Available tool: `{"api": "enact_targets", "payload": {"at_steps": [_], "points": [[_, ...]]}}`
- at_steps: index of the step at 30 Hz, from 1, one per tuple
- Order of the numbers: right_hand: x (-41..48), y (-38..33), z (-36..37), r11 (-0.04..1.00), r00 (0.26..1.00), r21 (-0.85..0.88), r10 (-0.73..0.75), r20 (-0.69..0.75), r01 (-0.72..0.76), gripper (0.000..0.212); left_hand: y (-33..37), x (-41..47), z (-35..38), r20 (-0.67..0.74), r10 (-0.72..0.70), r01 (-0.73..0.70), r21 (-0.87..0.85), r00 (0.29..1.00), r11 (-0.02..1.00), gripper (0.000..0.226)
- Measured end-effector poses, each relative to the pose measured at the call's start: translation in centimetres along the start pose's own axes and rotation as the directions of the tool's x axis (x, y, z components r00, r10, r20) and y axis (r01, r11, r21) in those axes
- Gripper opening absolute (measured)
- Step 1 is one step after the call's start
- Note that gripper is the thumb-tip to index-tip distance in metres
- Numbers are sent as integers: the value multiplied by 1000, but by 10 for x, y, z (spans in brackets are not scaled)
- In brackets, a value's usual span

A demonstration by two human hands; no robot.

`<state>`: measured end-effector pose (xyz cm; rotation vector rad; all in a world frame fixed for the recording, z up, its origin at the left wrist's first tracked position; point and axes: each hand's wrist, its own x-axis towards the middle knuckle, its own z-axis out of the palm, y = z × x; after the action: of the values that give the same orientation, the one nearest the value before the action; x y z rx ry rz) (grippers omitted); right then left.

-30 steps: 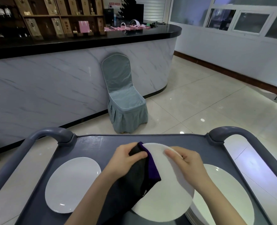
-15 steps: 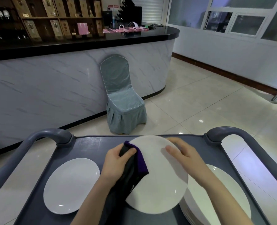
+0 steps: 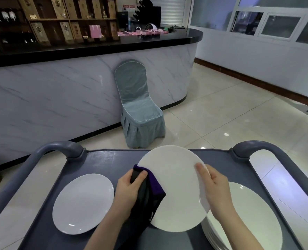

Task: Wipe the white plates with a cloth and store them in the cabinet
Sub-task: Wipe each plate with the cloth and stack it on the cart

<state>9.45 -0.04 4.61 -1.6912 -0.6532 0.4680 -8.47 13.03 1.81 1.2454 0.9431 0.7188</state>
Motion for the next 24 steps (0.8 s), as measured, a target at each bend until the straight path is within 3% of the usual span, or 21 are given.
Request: {"api": "enact_targets", "payload": {"at_steps": [6, 8, 10, 12, 14, 16, 19, 21, 24], "points": [[0, -9, 7, 955, 929, -197, -146, 340, 222, 33, 21, 15, -7, 313, 163, -264, 313, 936, 912, 14], [4, -16, 8, 946, 914, -206, -161, 373, 250, 34, 21, 13, -5, 318, 159, -259, 303, 935, 917, 19], [7, -21, 5, 949, 932, -173, -203, 301, 263, 30, 17, 7, -2, 177, 159, -193, 193, 971, 962, 21], [6, -19, 8, 976, 977, -91, -188, 101, 198, 30, 9, 2, 5, -48, 69, -70, -28, 996, 997, 15], [-2, -10, 21, 994, 990, 94, -43, -138, 56, 38, 0, -3, 17, -194, -85, 30, -274, 977, 961, 10], [-12, -2, 34, 966, 966, 251, 127, -225, -68, 42, -6, -9, 24, -270, -160, 47, -380, 949, 924, 8], [-11, 6, 32, 973, 986, 204, 134, -100, -111, 33, -5, -6, 16, -270, -127, 27, -345, 955, 938, 9], [0, 1, 16, 994, 998, 100, 33, 54, -38, 22, 0, 1, 3, -255, -66, 0, -250, 965, 968, 10], [19, -17, -6, 997, 950, -32, -61, 307, 74, 12, 14, 12, -11, -156, 132, -139, -34, 979, 990, 12]]}}
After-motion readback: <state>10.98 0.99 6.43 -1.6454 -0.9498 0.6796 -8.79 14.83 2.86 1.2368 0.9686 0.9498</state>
